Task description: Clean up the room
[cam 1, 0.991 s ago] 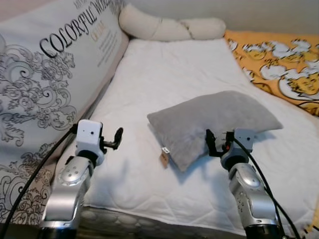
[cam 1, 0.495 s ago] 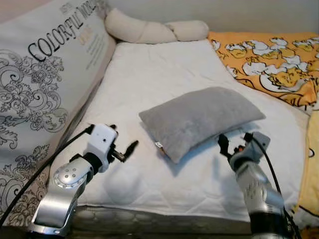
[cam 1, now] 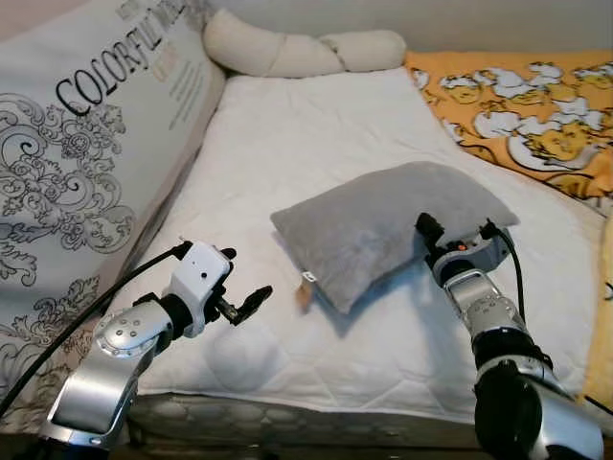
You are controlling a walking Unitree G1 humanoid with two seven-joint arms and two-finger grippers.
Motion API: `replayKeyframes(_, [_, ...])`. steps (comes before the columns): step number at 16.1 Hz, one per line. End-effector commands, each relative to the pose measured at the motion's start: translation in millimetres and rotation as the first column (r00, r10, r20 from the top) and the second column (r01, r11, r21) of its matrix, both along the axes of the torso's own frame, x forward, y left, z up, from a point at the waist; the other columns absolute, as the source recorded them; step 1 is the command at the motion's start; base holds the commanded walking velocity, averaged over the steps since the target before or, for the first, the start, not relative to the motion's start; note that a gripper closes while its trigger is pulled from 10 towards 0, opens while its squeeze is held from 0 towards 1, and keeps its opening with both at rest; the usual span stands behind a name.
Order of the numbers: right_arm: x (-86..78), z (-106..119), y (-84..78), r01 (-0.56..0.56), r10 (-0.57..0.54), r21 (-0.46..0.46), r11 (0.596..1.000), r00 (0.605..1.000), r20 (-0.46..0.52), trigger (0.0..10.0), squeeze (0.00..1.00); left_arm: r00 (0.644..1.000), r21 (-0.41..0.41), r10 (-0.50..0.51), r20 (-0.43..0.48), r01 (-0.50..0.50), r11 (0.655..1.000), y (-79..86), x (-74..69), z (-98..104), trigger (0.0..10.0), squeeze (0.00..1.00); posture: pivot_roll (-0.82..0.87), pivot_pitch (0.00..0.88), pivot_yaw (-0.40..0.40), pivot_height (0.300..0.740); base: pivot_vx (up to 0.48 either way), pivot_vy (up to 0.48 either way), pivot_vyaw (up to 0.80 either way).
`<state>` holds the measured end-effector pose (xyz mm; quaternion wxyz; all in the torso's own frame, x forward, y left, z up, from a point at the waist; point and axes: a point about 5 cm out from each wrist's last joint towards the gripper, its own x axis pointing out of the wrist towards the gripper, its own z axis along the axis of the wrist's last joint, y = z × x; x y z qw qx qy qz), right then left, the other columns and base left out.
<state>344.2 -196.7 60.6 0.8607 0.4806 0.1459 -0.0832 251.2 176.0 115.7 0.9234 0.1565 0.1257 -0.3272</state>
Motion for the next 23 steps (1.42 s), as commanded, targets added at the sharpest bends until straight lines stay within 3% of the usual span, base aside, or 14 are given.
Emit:
replayKeyframes(1, [5.4,3,0.2,0.015,-0.015,0.037,0.999,1.000,-0.004,10.0,0.00,1.000,0.002,-0.011,0.006,0.011,1.000,0.0,-1.3,4,10.0,0.00,0.02,0.000,0.063,0.740,0.000,0.000,0.00])
replayKeyframes(3, [0.6,-10,5.2,-0.012,0.013,0.006,1.000,0.988,-0.156,10.0,0.00,1.000,0.004,-0.016,-0.004,0.016,1.000,0.1,-3.3,3,10.0,0.00,0.02,0.000,0.063,0.740,0.000,0.000,0.00])
replayKeyframes(5, [-2.8,-16,9.0,-0.041,0.038,-0.008,0.999,0.978,-0.207,9.7,0.00,1.000,0.007,-0.022,-0.007,0.022,1.000,-0.6,-3.7,2,10.0,0.00,0.03,0.000,0.058,0.740,0.000,0.000,0.00])
replayKeyframes(6, [-4.0,-18,9.9,-0.046,0.043,-0.010,0.999,0.975,-0.218,5.1,0.00,1.000,0.007,-0.024,-0.008,0.024,1.000,-1.0,-3.5,2,10.0,0.00,0.03,0.000,0.057,0.740,0.000,0.000,0.00])
replayKeyframes(7, [-5.5,-21,11.2,-0.040,0.041,0.009,0.999,0.970,-0.238,3.7,0.00,1.000,0.008,-0.026,-0.009,0.026,1.000,-1.7,-3.7,2,10.0,0.00,0.03,0.000,0.055,0.740,0.000,0.000,0.00])
replayKeyframes(9, [-4.7,-20,12.0,-0.024,0.032,0.036,0.999,0.973,-0.228,0.0,0.00,1.000,0.011,-0.027,-0.010,0.027,1.000,-2.2,-4.1,2,10.0,0.00,0.03,0.000,0.055,0.740,0.000,0.000,0.00])
replayKeyframes(13, [-1.0,-16,12.7,-0.002,0.009,0.037,0.999,0.981,-0.192,0.0,0.00,1.000,0.018,-0.028,-0.001,0.028,0.999,-2.9,-1.0,2,10.0,0.00,0.03,0.000,0.050,0.740,0.000,0.000,0.00])
replayKeyframes(15, [-1.8,-18,18.2,-0.050,0.050,0.008,0.999,0.979,-0.196,0.0,0.00,1.000,0.019,-0.028,0.001,0.028,0.999,-3.1,-0.7,2,10.0,0.00,0.03,0.000,0.047,0.740,0.000,0.000,0.00])
replayKeyframes(19, [-0.2,-16,18.3,0.002,0.008,0.050,0.999,0.981,-0.195,0.0,0.00,0.999,0.024,-0.035,-0.014,0.035,0.999,-2.2,-1.0,2,10.0,0.00,0.03,0.000,0.048,0.740,0.000,0.000,0.00])
replayKeyframes(21, [1.6,-14,17.9,-0.012,0.015,0.017,1.000,0.981,-0.193,0.0,0.00,0.999,0.028,-0.038,-0.023,0.039,0.999,-1.0,-0.9,1,10.0,0.00,0.03,0.000,0.049,0.740,0.000,0.000,0.00])
replayKeyframes(23, [2.6,-12,19.6,-0.020,0.030,0.056,0.998,0.980,-0.195,0.0,0.00,0.999,0.035,-0.042,-0.028,0.043,0.998,0.7,-0.5,1,10.0,0.00,0.03,0.000,0.049,0.740,0.000,0.000,0.00])
